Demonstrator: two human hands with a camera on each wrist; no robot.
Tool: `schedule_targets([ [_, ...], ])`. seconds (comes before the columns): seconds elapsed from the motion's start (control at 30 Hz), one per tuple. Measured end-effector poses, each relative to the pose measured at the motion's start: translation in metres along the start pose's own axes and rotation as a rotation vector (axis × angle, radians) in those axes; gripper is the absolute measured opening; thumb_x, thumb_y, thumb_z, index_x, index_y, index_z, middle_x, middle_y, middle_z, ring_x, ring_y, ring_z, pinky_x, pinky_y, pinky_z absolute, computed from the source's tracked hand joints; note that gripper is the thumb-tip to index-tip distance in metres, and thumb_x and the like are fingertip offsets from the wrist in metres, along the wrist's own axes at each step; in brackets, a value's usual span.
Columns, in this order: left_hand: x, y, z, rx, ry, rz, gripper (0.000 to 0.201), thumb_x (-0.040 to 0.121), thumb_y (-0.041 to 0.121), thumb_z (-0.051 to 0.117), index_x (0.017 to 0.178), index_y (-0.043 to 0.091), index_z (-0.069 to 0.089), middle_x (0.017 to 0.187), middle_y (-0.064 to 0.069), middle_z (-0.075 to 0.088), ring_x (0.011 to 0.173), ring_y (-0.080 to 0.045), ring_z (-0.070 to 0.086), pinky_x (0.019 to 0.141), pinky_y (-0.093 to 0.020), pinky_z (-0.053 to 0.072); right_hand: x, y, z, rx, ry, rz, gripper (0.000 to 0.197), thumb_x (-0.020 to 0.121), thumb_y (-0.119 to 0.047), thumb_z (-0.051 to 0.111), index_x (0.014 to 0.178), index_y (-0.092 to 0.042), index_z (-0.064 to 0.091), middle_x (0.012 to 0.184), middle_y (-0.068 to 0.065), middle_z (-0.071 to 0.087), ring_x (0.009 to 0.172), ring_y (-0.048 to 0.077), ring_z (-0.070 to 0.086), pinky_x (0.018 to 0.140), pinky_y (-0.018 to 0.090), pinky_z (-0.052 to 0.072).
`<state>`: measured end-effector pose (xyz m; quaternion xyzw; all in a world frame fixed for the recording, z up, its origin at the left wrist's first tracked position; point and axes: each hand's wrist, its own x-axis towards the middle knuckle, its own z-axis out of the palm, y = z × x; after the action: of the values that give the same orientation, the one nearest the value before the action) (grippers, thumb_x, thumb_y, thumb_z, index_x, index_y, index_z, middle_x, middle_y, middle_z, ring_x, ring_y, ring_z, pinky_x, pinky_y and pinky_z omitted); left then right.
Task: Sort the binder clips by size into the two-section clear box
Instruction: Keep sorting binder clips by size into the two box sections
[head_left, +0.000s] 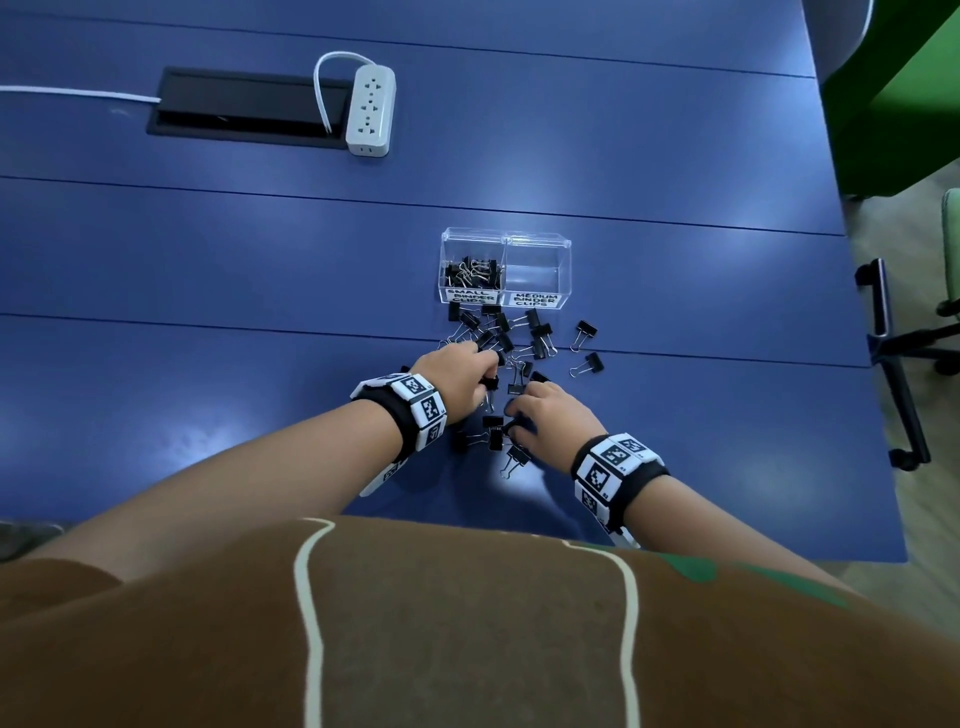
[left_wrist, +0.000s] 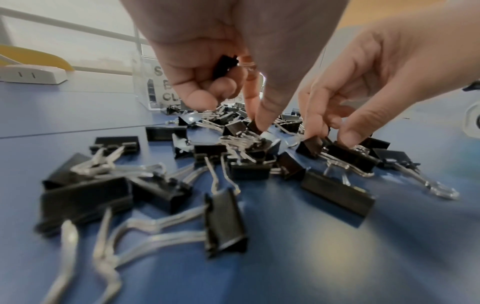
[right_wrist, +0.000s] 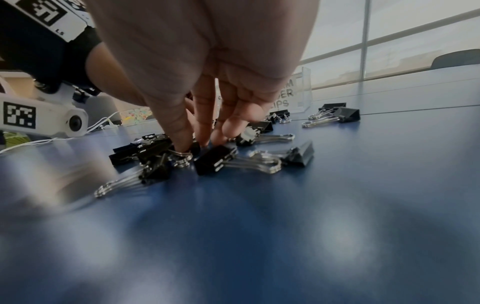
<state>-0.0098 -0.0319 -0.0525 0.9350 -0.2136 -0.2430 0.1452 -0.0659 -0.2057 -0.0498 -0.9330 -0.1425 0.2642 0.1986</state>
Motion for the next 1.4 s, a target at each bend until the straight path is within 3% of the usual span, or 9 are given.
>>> schedule_targets([
  [0.2,-0.012,0.001,0.000,-0.049,0.020,0.029,0.017,0.084,0.026,0.055,0.099,0.019,0.054,0.101,-0.001,0.058,0.092,-0.023,0.056,0.071,-0.032,0.045,0.003,-0.006,0.010,0.001,0.027,0.035,0.020,0.087,-0.016,0.051,0.100,-0.004,0.061,0.104,0.014,0.056,0.106,0.031,0.050,0.076,0.041,0.048],
  [0.3,-0.017,0.010,0.009,-0.023,-0.063,0.103,0.020,0.085,0.028,0.057,0.103,0.020,0.054,0.102,-0.002,0.059,0.096,-0.024,0.057,0.076,-0.034,0.046,0.006,-0.005,0.012,0.045,0.073,0.061,0.019,0.085,-0.010,0.052,0.098,0.000,0.059,0.101,0.019,0.055,0.099,0.037,0.052,0.072,0.043,0.047],
  [0.53,-0.019,0.011,0.017,0.032,-0.117,0.094,0.020,0.088,0.032,0.055,0.102,0.017,0.055,0.103,-0.006,0.060,0.097,-0.026,0.058,0.074,-0.034,0.044,0.009,-0.004,0.013,0.006,0.123,0.105,0.020,0.089,-0.015,0.050,0.102,-0.001,0.057,0.106,0.015,0.051,0.092,0.035,0.053,0.068,0.038,0.044],
  [0.67,-0.015,0.010,0.008,-0.062,-0.036,0.024,0.016,0.089,0.028,0.053,0.100,0.018,0.053,0.101,-0.003,0.063,0.094,-0.026,0.060,0.077,-0.037,0.049,0.006,-0.006,0.014,0.024,0.127,0.103,0.020,0.086,-0.018,0.053,0.099,-0.004,0.060,0.103,0.013,0.054,0.094,0.033,0.054,0.071,0.039,0.049],
  [0.8,0.002,0.012,-0.004,-0.094,0.076,-0.062,0.019,0.093,0.024,0.048,0.111,0.019,0.050,0.110,-0.005,0.062,0.099,-0.029,0.058,0.079,-0.040,0.048,0.001,0.000,-0.006,0.335,0.257,0.258,0.014,0.078,-0.024,0.060,0.085,-0.012,0.063,0.088,0.006,0.060,0.080,0.021,0.054,0.075,0.032,0.048],
  [0.97,0.020,0.014,-0.005,-0.024,0.027,-0.094,0.021,0.095,0.023,0.047,0.115,0.017,0.048,0.109,-0.008,0.062,0.097,-0.030,0.060,0.078,-0.043,0.052,0.009,0.018,-0.034,1.023,0.384,0.510,0.019,0.086,-0.008,0.043,0.073,-0.006,0.057,0.068,0.009,0.059,0.055,0.018,0.057,0.053,0.028,0.049],
  [1.03,0.023,0.015,-0.004,-0.017,0.023,-0.115,0.023,0.094,0.023,0.049,0.115,0.015,0.047,0.107,-0.008,0.063,0.095,-0.030,0.061,0.078,-0.045,0.053,0.017,0.023,-0.036,0.858,0.368,0.479,0.019,0.085,-0.012,0.045,0.072,-0.009,0.058,0.067,0.004,0.059,0.056,0.015,0.054,0.053,0.027,0.046],
  [1.2,0.024,0.016,-0.003,-0.035,0.012,-0.143,0.030,0.091,0.029,0.054,0.116,0.014,0.048,0.112,-0.007,0.062,0.102,-0.030,0.060,0.083,-0.045,0.052,0.036,0.016,-0.030,0.311,0.223,0.315,0.010,0.085,-0.018,0.056,0.093,-0.014,0.062,0.088,0.002,0.058,0.076,0.017,0.053,0.076,0.031,0.049],
  [1.4,0.023,0.014,-0.002,-0.084,-0.017,-0.184,0.023,0.091,0.028,0.053,0.109,0.013,0.053,0.113,-0.007,0.060,0.103,-0.029,0.057,0.086,-0.045,0.051,0.043,0.008,-0.023,0.096,0.178,0.265,0.022,0.087,-0.023,0.054,0.104,-0.010,0.060,0.111,0.009,0.053,0.094,0.029,0.058,0.082,0.037,0.051],
])
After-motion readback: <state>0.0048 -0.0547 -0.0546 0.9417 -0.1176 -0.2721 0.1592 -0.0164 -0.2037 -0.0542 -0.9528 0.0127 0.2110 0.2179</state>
